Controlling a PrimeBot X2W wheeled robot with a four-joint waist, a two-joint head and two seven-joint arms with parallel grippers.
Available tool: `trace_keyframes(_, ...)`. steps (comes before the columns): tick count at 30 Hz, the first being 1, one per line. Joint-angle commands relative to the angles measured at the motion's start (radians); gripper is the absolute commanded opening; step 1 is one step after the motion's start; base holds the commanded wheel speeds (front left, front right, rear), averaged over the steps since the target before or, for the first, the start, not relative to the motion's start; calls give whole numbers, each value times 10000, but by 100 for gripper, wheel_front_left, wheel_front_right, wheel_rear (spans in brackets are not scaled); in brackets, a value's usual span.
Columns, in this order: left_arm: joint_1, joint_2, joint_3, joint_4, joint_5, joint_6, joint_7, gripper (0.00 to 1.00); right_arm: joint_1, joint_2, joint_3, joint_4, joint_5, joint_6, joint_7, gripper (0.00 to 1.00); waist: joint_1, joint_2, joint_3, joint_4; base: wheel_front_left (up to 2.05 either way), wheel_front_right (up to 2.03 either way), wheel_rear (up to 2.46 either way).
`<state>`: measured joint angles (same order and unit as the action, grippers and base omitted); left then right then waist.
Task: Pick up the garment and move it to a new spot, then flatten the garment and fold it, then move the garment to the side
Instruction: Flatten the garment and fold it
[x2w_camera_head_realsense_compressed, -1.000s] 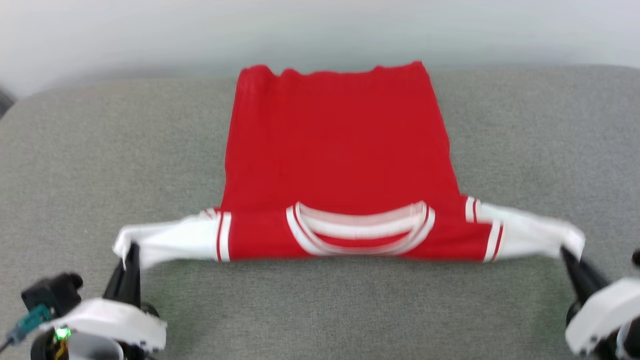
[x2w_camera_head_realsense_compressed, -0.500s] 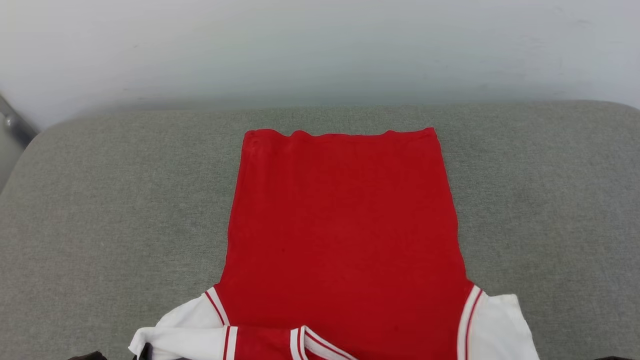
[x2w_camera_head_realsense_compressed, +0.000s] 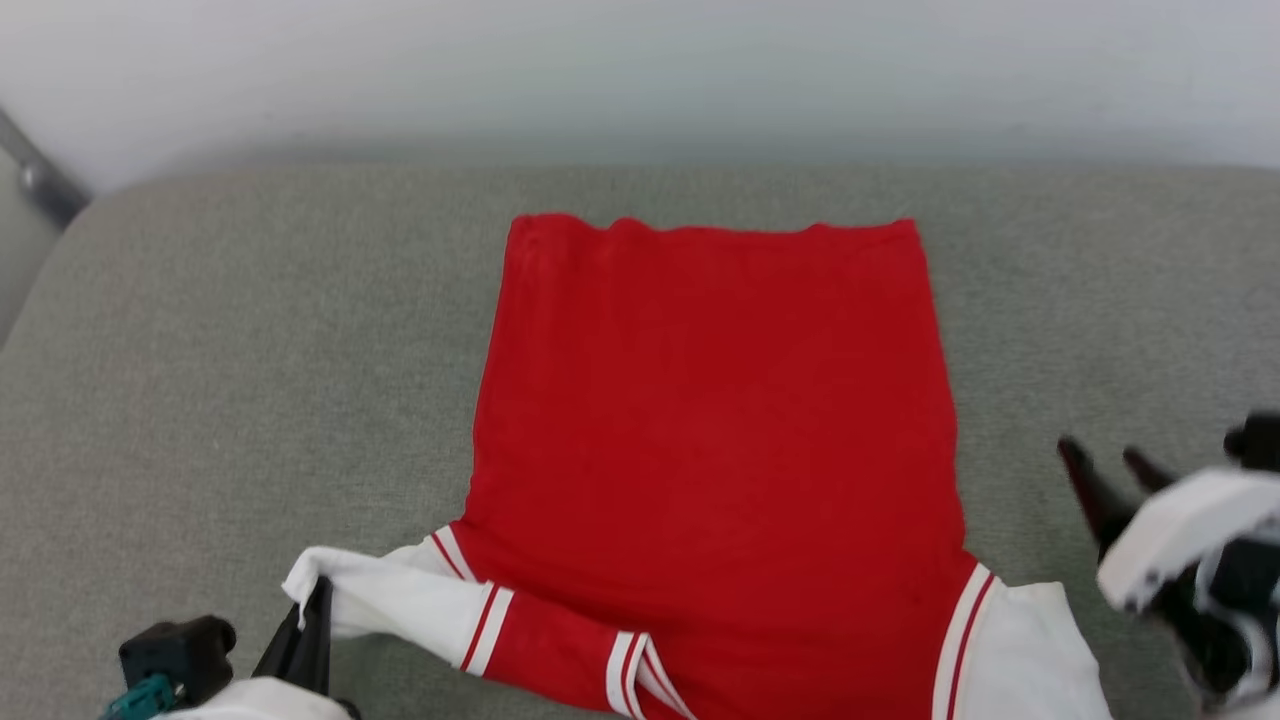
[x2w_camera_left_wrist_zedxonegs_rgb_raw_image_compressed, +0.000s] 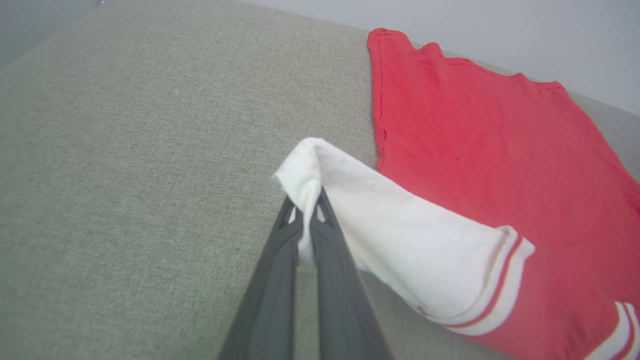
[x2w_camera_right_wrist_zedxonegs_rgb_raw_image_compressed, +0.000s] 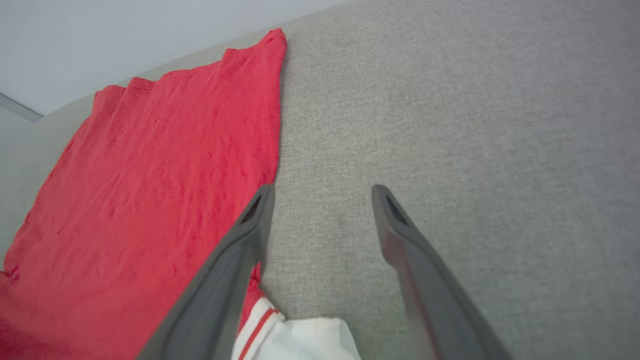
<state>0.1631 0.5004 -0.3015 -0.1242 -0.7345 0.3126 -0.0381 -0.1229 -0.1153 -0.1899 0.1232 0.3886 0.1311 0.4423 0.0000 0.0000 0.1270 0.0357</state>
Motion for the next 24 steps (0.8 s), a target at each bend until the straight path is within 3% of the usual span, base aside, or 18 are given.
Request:
trace_keyframes(1, -359, -86, -52, -130, 111, -2, -104, 0, -1156, -256, 19, 632, 78, -7, -127, 100, 0, 0, 646, 323, 0, 0, 0)
trace_keyframes(8, -1399, -423, -385, -270, 413, -268, -374, 0, -4368, -918, -66, 2722, -102, -7, 38, 100, 0, 0, 1805, 1064, 0, 0, 0)
trace_keyframes(17, -2685, -915, -965, -242, 840, -732, -780, 0, -8139, -1868, -102, 4704, -996, -7, 3214, 100, 0, 0, 3430, 2060, 0, 0, 0)
trace_keyframes(24, -3323, -1180, -1160, -134, 1002, -972, -1078, 0, -9547, -1765, -480, 5103, -1784, -7, 4965, 100, 0, 0, 4401, 2426, 0, 0, 0)
